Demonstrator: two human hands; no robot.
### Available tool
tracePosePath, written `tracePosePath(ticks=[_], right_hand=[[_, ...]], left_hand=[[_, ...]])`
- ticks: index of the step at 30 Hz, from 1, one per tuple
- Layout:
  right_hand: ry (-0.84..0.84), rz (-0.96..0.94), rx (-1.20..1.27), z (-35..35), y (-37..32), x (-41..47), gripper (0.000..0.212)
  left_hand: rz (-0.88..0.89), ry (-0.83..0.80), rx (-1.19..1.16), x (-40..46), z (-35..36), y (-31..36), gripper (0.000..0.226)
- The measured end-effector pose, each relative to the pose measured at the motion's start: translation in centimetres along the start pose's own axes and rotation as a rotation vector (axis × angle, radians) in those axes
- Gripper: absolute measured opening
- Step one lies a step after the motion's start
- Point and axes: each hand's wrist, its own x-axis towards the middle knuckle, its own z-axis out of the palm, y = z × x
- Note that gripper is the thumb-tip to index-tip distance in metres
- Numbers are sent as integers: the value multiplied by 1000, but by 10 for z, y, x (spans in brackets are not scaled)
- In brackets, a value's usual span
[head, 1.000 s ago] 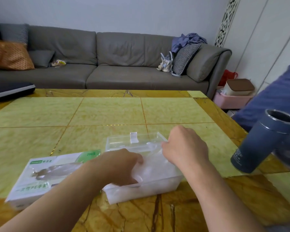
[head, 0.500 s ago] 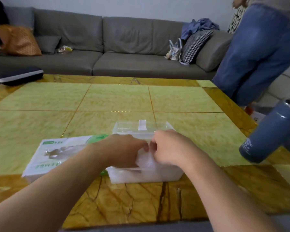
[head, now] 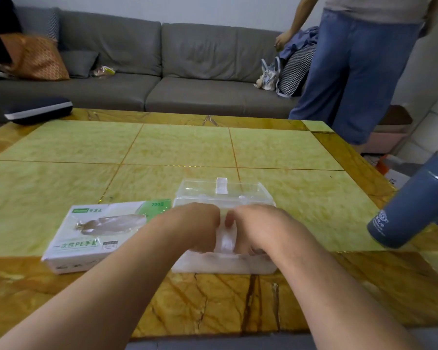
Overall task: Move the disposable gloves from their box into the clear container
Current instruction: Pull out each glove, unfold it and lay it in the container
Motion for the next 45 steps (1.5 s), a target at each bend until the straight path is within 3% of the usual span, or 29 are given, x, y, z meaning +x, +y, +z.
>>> tracePosePath(ticks=[4, 9, 11, 14, 18, 21, 24, 29, 32, 36, 38, 40, 42, 45], right_hand=[[-108, 26, -63, -6, -2, 2, 40], [-171, 29, -172, -7, -2, 6, 34], [-216, 35, -203, -4, -5, 17, 39], [-242, 30, -255, -3, -7, 22, 48], [-258, 29, -253, -3, -6, 20, 51], [-208, 24, -216, -6, -6, 11, 54], [-147, 0, -165, -10, -5, 0, 52], [-131, 6, -100, -12, -6, -4, 46], [-15, 49, -48, -12, -3, -2, 35], [313, 42, -13, -13, -1, -17, 23], [457, 9, -18, -12, -4, -27, 20], [552, -18, 3, -11, -11, -34, 18], [629, -49, 32, -10, -21, -37, 17], [737, -178, 105, -3, -37, -42, 17]], left_hand=[[-34, -45, 96, -2, -8, 10, 47], [-12, -55, 120, -8, -10, 12, 49], [-19, -19, 173, -9, -9, 17, 43], [-31, 103, 253, -13, -9, 24, 14], [-14, 158, 270, -18, -11, 17, 28], [-29, 61, 231, -18, -9, 8, 36], [-61, -79, 253, -15, -13, 13, 12], [-19, -154, 254, -15, -20, 23, 20], [-22, -54, 210, -19, -17, 14, 19], [67, 280, -107, -39, -15, -10, 41], [110, 492, -269, -51, -15, -31, 32], [14, 671, -313, -62, -13, -58, 20], [-186, 696, -282, -71, -8, -89, 14], [-430, 517, -212, -78, 2, -121, 20]])
